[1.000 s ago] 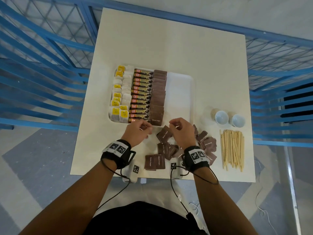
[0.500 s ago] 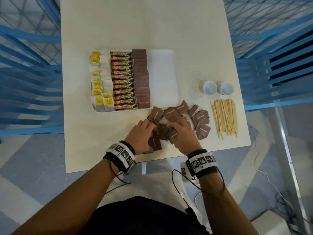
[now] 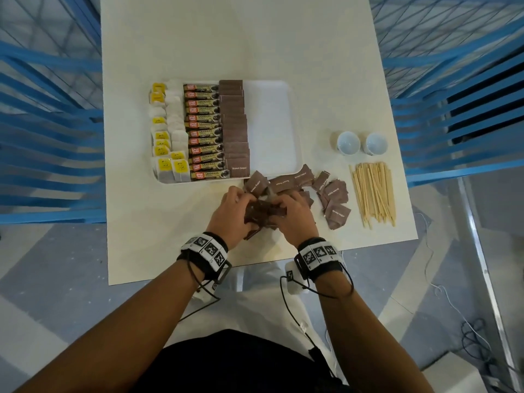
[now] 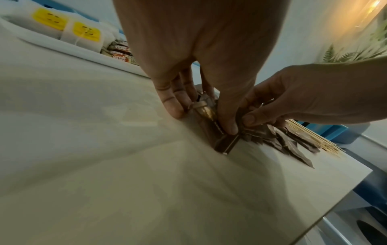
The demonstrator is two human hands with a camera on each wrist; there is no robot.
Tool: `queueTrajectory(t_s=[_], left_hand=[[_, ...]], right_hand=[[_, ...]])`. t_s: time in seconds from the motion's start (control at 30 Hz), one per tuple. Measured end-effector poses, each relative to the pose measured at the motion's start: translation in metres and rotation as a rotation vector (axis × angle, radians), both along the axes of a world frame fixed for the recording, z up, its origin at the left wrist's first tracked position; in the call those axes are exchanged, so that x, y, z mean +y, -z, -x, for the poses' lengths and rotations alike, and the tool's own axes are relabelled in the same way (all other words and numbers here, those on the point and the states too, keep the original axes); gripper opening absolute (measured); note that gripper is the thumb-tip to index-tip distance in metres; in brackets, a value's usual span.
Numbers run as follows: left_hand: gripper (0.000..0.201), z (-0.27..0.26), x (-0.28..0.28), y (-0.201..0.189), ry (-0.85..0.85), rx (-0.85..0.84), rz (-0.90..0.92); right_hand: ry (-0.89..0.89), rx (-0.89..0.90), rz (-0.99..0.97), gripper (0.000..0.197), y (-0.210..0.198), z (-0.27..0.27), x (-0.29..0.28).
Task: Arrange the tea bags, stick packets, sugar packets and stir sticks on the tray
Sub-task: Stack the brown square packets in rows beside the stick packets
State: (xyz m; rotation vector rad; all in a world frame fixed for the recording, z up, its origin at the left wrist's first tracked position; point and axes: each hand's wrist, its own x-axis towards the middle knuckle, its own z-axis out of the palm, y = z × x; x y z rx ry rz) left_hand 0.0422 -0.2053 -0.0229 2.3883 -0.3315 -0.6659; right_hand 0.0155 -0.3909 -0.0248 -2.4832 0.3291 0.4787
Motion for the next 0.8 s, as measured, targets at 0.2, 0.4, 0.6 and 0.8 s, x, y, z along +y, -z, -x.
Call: queueTrajectory(t_s=[0.2, 0.4, 0.6, 0.8], left_hand=[[0.037, -0.001, 0.0, -0.003, -0.103, -0.005, 0.019], [0.032, -0.009, 0.009, -0.007, -0.382, 0.114, 0.203], [0.012, -0.033, 0.01, -0.026, -0.683, 0.305, 0.392], [0.043, -0.054, -0.007, -0.025, -0.932, 0.509, 0.664]], right_hand=[[-0.016, -0.04, 0.078, 0.023, -0.003, -0.009, -0.002], [0.018, -0.004, -0.019, 0.017, -0.018, -0.018, -0.007], [0.027, -0.036, -0.244, 0.019, -0.055, -0.05, -0.025], [0.069, -0.017, -0.711, 0.025, -0.092, -0.085, -0.034]])
